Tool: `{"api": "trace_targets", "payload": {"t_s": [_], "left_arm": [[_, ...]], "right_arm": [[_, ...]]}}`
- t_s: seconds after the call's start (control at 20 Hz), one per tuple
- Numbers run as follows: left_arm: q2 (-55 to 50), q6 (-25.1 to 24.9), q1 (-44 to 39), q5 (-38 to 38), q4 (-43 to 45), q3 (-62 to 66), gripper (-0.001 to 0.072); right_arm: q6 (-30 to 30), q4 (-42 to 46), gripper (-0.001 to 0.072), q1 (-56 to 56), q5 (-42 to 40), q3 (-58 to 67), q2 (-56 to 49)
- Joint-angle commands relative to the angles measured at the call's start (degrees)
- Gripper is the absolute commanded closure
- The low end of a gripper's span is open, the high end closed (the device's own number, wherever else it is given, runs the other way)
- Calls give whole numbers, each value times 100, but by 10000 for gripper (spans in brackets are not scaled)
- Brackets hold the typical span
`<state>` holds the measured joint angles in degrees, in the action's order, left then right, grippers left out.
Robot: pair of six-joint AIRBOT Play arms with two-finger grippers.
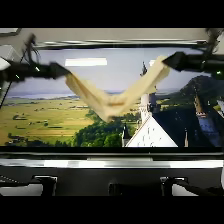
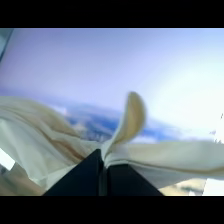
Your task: Fold the clothes and pants, and hang the long-sleeved shirts on hangers.
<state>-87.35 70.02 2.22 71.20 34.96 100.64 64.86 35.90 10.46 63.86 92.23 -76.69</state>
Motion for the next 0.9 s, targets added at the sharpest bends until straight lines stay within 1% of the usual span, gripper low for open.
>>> {"api": "trace_targets", "payload": {"t_s": [0.0, 0.05, 0.1, 0.15, 0.25, 0.35, 0.45, 0.5, 0.65, 0.75, 0.85], "left_arm": [[142, 970, 50, 251, 743, 2675, 691], [387, 1088, 83, 310, 769, 2865, 690], [817, 1174, 133, 374, 835, 2739, 690], [1305, 1309, 186, 468, 1001, 2461, 690], [2465, 1764, 317, 713, 1523, 1657, 690], [3370, 2216, 380, 1038, 2135, 1169, 691], [3775, 2531, 376, 1185, 2538, 1115, 690], [3797, 2542, 376, 1185, 2553, 1113, 691], [3329, 2470, 376, 1388, 2549, 1073, 691], [2712, 2124, 376, 1513, 2549, 743, 690], [1982, 1770, 376, 1410, 2549, 133, 690]], "right_arm": [[-131, 17, 687, 0, -1150, 9, 1198], [-125, 122, 687, -2, -1073, 9, 1598], [-94, 238, 687, -2, -931, 9, 2033], [63, 444, 687, -2, -807, 9, 2450], [820, 1176, 687, 0, -562, 9, 3307], [1510, 1919, 687, 0, -328, 9, 4002], [2105, 2371, 687, 0, -247, 9, 4354], [2302, 2396, 687, 0, -160, 7, 4358], [2363, 2330, 686, -2, 343, 2, 3792], [2365, 2291, 686, -2, 756, -17, 3034], [2363, 2131, 685, -2, 1191, -17, 2146]]}}
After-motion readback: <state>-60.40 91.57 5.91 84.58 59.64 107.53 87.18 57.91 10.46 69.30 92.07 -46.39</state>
